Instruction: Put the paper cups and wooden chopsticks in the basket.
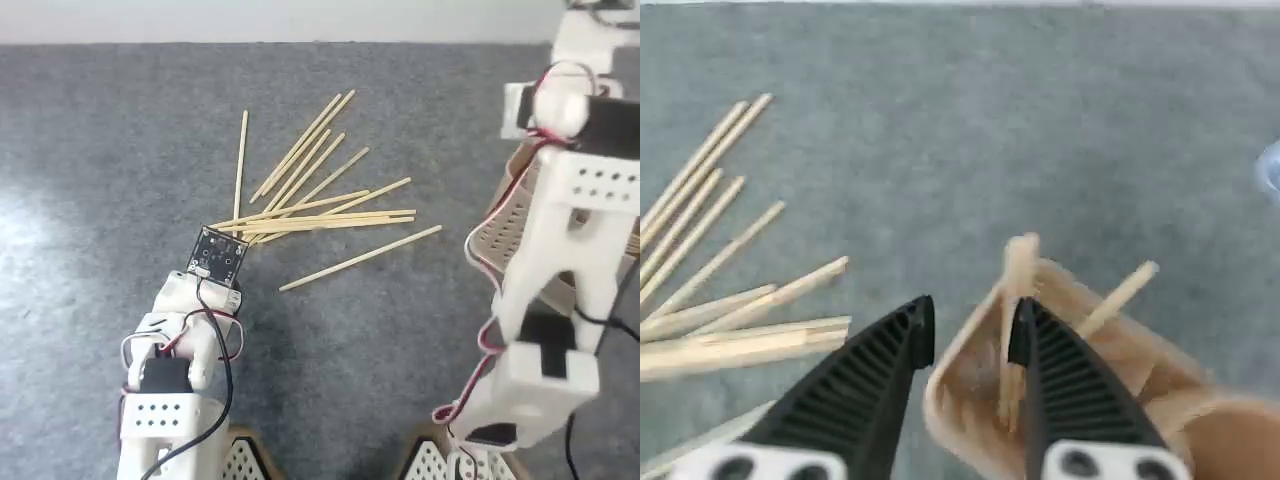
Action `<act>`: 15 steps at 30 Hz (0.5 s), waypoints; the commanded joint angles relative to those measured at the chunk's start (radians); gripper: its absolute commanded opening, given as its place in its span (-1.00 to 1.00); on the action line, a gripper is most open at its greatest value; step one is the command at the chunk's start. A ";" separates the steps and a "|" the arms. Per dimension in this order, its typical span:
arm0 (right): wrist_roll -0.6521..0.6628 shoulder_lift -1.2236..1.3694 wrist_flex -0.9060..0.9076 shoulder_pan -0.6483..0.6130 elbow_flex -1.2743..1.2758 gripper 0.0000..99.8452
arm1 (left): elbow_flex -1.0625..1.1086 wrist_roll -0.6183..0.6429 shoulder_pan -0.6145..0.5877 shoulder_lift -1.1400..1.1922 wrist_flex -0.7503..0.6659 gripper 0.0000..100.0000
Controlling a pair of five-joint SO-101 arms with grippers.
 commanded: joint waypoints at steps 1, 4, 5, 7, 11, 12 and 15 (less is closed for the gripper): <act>-0.011 0.024 0.047 0.031 -0.058 -0.73 | -0.005 0.006 0.003 -0.006 -0.023 -0.80; -0.012 0.018 0.047 0.028 0.008 -0.73 | -0.005 0.006 0.003 -0.006 -0.023 -0.80; -0.018 0.013 0.047 0.019 0.031 -0.73 | -0.005 0.006 0.003 -0.006 -0.023 -0.80; -0.046 -0.007 0.047 0.012 0.095 -0.73 | -0.005 0.006 0.003 -0.006 -0.023 -0.80; -0.063 -0.059 0.047 -0.024 0.210 -0.73 | -0.005 0.006 0.002 -0.006 -0.023 -0.80; -0.064 -0.067 0.044 -0.028 0.227 -0.73 | -0.005 0.006 0.002 -0.006 -0.023 -0.80; -0.064 -0.065 0.039 -0.025 0.238 -0.72 | -0.005 0.006 0.000 -0.006 -0.023 -0.80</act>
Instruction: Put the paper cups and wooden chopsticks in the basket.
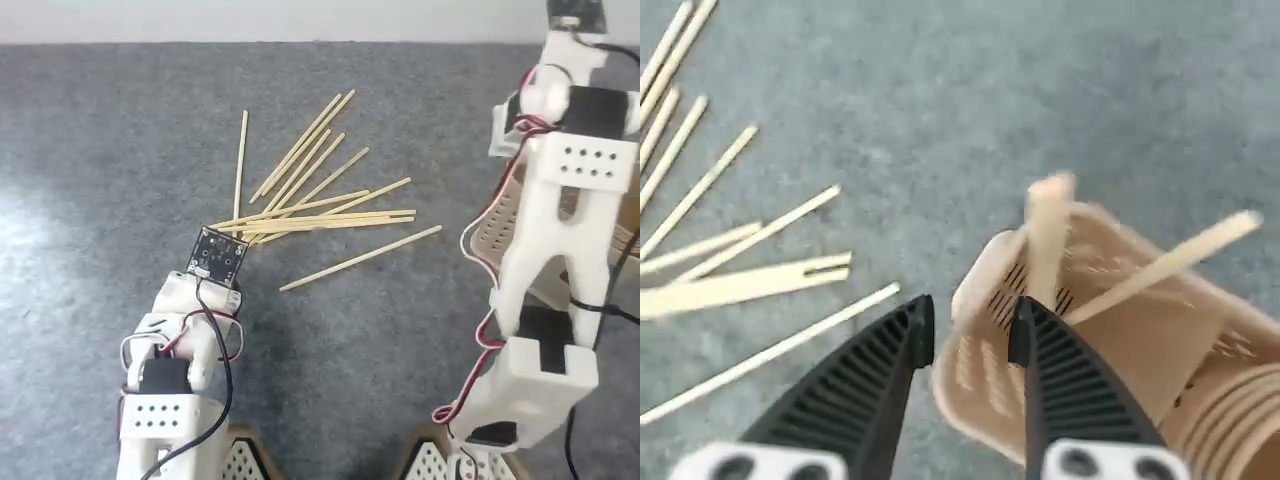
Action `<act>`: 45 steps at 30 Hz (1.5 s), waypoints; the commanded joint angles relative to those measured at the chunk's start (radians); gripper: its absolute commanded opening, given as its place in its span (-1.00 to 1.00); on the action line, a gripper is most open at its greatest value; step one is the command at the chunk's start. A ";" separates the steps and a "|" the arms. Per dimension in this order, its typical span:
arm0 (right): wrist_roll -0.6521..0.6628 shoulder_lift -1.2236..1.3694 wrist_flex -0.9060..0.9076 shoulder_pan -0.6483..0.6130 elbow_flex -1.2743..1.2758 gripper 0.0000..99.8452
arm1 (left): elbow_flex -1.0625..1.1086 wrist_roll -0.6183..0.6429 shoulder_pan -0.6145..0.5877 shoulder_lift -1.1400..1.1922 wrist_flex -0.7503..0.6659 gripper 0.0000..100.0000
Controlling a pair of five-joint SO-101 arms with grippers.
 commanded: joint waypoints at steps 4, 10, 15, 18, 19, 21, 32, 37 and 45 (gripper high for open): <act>-0.014 -0.007 0.021 -0.005 0.000 -0.72 | -0.005 0.006 0.000 -0.006 -0.023 -0.80; -0.006 0.097 0.002 -0.004 0.000 -0.73 | -0.005 0.006 0.000 -0.006 -0.023 -0.80; 0.012 0.143 0.002 0.018 0.000 -0.98 | -0.005 0.006 0.000 -0.006 -0.023 -0.80; 0.015 0.156 0.005 0.030 0.000 -0.99 | -0.005 0.006 0.000 -0.006 -0.023 -0.80; 0.020 0.156 0.004 0.035 0.000 -0.99 | -0.005 0.006 0.000 -0.006 -0.023 -0.80; 0.081 0.153 0.004 0.035 0.000 -0.98 | -0.005 0.006 0.000 -0.006 -0.023 -0.80; 0.614 0.136 0.035 0.111 0.006 -0.99 | -0.005 0.006 0.000 -0.006 -0.023 -0.80; 0.848 0.070 0.031 0.070 0.006 -0.99 | -0.005 0.006 0.000 -0.006 -0.025 -0.80; 0.916 0.004 0.039 -0.077 0.055 -0.99 | -0.005 0.006 0.000 -0.006 -0.025 -0.80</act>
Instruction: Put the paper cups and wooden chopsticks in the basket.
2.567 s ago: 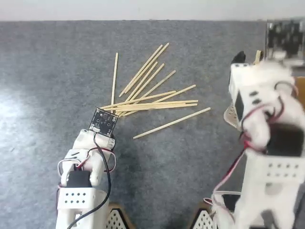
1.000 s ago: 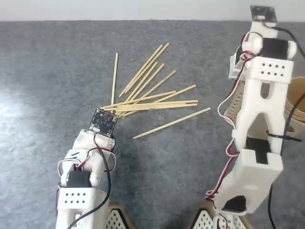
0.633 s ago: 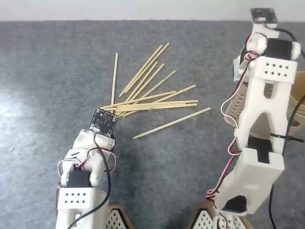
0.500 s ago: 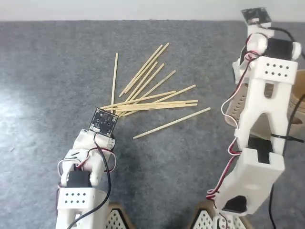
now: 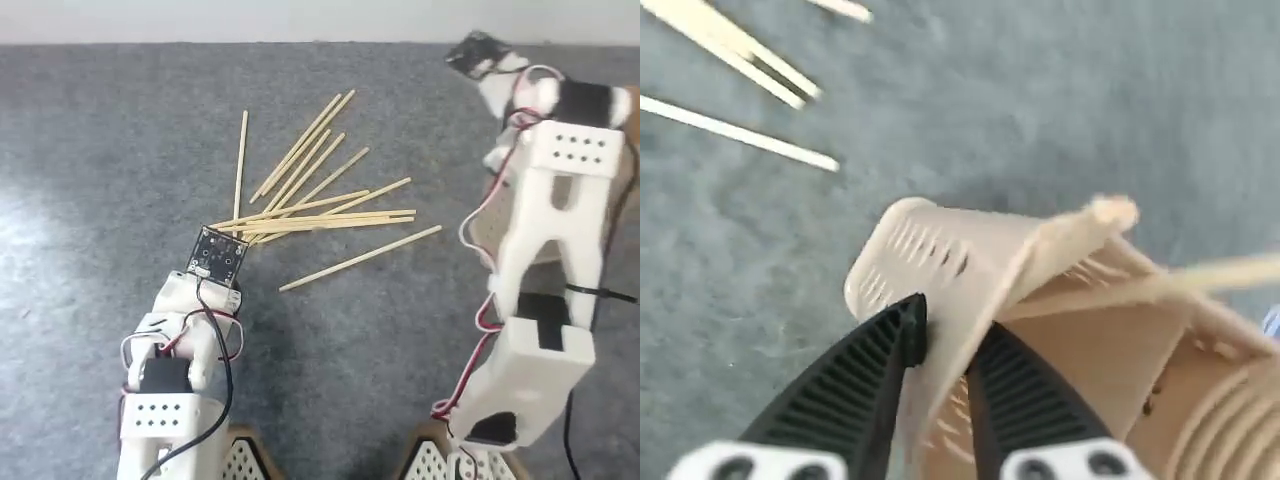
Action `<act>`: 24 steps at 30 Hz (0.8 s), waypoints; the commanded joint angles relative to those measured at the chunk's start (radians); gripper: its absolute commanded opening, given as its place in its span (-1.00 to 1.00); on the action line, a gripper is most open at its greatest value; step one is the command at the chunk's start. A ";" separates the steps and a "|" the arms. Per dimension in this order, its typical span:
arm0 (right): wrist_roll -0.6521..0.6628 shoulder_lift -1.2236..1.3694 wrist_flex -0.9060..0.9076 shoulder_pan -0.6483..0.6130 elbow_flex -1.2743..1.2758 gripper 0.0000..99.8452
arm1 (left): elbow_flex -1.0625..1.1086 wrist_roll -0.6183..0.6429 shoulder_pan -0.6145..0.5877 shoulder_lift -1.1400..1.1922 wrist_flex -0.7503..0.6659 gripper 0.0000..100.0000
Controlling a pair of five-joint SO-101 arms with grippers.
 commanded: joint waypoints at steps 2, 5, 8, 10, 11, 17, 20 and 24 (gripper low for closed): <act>0.029 -0.096 0.039 -0.082 0.091 -0.99 | -0.005 0.006 0.000 -0.006 -0.025 -0.80; 0.029 -0.127 0.036 -0.097 0.184 -0.99 | -0.005 0.006 0.000 -0.006 -0.026 -0.80; 0.031 -0.165 0.035 -0.094 0.258 -0.99 | -0.005 0.005 0.000 -0.006 -0.026 -0.80; 0.041 -0.197 0.035 -0.094 0.324 -0.99 | -0.005 0.005 0.000 -0.006 -0.028 -0.80; 0.057 -0.219 0.033 -0.097 0.359 -0.99 | -0.005 0.005 0.000 -0.006 -0.028 -0.80; 0.002 -0.397 -0.116 -0.067 0.423 -0.98 | -0.005 0.005 0.000 -0.006 -0.026 -0.80; 0.003 -0.438 -0.143 -0.058 0.423 -0.99 | -0.005 0.005 0.000 -0.006 -0.025 -0.80; 0.009 -0.440 -0.133 -0.041 0.423 -0.99 | -0.005 0.005 0.000 -0.006 -0.025 -0.80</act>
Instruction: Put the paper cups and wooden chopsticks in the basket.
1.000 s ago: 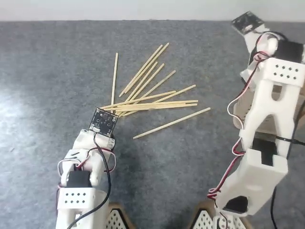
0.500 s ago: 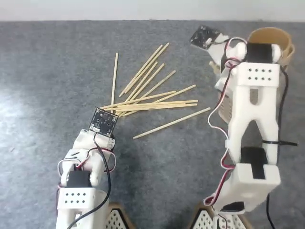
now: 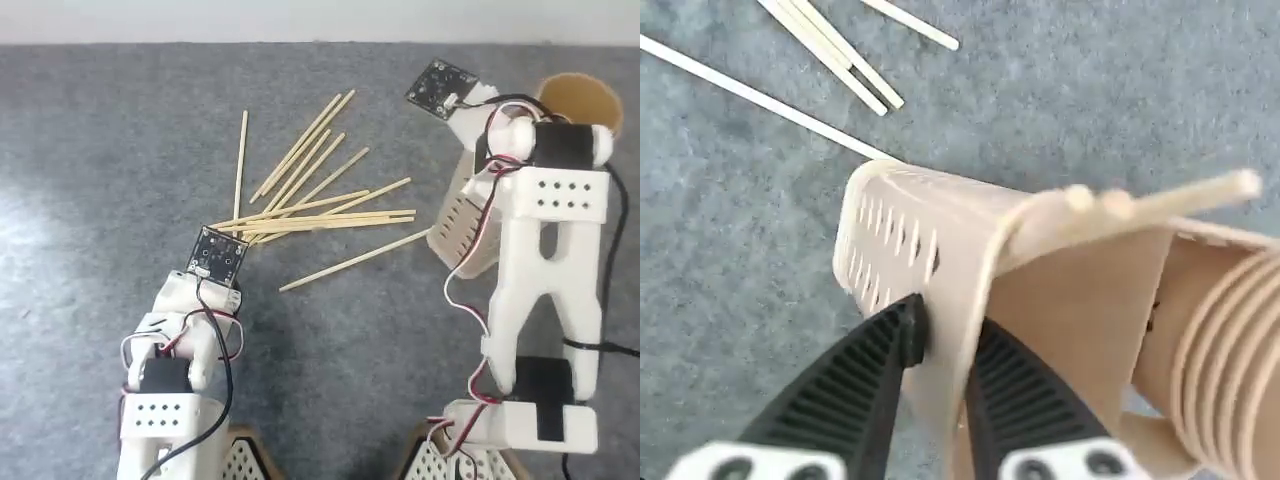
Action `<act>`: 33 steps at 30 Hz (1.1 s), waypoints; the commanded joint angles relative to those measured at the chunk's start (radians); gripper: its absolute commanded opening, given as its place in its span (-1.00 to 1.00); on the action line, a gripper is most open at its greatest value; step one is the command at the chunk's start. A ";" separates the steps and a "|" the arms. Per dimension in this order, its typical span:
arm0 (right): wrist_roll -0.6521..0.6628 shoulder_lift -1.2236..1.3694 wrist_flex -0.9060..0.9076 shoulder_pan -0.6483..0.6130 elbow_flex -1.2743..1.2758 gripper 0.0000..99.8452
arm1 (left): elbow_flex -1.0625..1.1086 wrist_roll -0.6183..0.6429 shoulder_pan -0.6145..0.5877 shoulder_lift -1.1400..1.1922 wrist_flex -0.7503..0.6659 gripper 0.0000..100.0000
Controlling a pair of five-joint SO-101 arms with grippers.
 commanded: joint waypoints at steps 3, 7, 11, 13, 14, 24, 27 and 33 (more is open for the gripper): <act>0.006 -0.068 0.004 0.025 -0.005 -0.99 | -0.005 0.005 -0.002 -0.006 -0.021 -0.80; 0.083 -0.067 0.079 0.030 -0.005 -0.99 | -0.005 0.005 -0.002 -0.006 -0.021 -0.80; 0.143 -0.067 0.136 0.059 -0.005 -0.99 | -0.005 0.005 -0.002 -0.006 -0.023 -0.80; 0.146 -0.065 0.139 0.070 -0.003 -0.99 | -0.005 0.005 -0.002 -0.006 -0.023 -0.80; 0.146 -0.065 0.140 0.071 0.000 -0.99 | -0.005 0.005 -0.002 -0.006 -0.023 -0.80; 0.034 -0.088 0.085 -0.024 0.037 -0.98 | -0.005 0.008 -0.002 -0.006 -0.023 -0.80; 0.018 -0.111 0.090 -0.022 0.011 -0.92 | -0.005 0.008 -0.002 -0.006 -0.023 -0.80; 0.018 -0.191 0.101 -0.022 0.002 -0.60 | -0.005 0.006 -0.002 -0.006 -0.025 -0.80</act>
